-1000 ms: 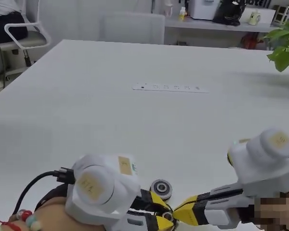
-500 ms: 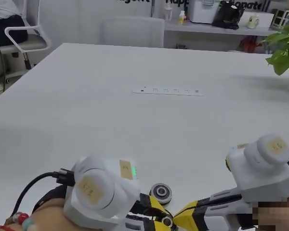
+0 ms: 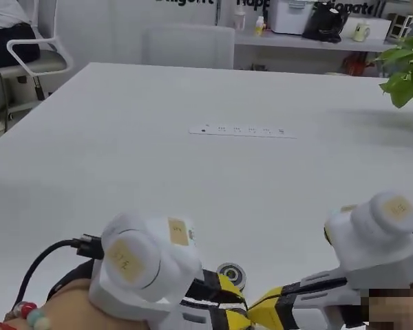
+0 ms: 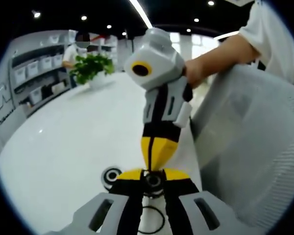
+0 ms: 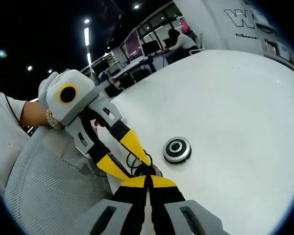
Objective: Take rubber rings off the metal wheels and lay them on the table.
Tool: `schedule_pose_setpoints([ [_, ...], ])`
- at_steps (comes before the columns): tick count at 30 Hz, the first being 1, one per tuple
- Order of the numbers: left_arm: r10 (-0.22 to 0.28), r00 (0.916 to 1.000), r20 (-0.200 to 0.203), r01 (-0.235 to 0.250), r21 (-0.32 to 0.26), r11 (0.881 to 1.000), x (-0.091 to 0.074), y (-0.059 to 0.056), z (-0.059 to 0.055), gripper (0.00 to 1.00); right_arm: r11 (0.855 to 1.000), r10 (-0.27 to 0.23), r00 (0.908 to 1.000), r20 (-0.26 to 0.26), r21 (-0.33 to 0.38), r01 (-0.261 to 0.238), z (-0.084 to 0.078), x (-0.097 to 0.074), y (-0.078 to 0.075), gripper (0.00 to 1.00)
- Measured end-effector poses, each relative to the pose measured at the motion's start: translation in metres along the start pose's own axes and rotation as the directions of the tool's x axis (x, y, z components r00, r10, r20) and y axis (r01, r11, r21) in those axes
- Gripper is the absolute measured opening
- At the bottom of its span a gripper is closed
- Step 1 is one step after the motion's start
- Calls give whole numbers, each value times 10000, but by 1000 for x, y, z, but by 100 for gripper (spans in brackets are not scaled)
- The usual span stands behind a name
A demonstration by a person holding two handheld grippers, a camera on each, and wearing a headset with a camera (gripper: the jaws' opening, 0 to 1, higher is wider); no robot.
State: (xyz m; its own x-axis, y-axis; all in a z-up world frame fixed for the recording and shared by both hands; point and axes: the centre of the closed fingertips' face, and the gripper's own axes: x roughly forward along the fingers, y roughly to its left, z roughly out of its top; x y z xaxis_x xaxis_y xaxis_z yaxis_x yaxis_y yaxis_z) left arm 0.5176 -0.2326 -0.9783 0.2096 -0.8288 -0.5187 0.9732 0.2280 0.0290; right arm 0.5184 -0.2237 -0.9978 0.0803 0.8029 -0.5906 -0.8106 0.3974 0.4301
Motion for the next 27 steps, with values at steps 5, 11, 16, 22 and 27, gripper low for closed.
schedule_pose_setpoints([
  [5,302,9988,374,-298,-112,9995,-5,6,11,30,10000,26,10000,36,-23,-26,2,-1,2,0],
  [11,329,9986,423,-337,188,9993,-10,6,15,35,10000,10,9994,335,-12,-10,9,-5,3,0],
  [16,459,9979,455,-471,262,9985,-13,10,20,41,10000,-51,9988,483,53,48,12,-6,2,0],
  [22,363,9982,480,-386,482,9981,-19,8,30,45,10000,-42,9972,740,84,36,18,-8,2,0],
  [27,198,9996,186,-215,940,9953,-22,2,33,51,9999,-75,9953,967,161,60,22,-11,1,0],
])
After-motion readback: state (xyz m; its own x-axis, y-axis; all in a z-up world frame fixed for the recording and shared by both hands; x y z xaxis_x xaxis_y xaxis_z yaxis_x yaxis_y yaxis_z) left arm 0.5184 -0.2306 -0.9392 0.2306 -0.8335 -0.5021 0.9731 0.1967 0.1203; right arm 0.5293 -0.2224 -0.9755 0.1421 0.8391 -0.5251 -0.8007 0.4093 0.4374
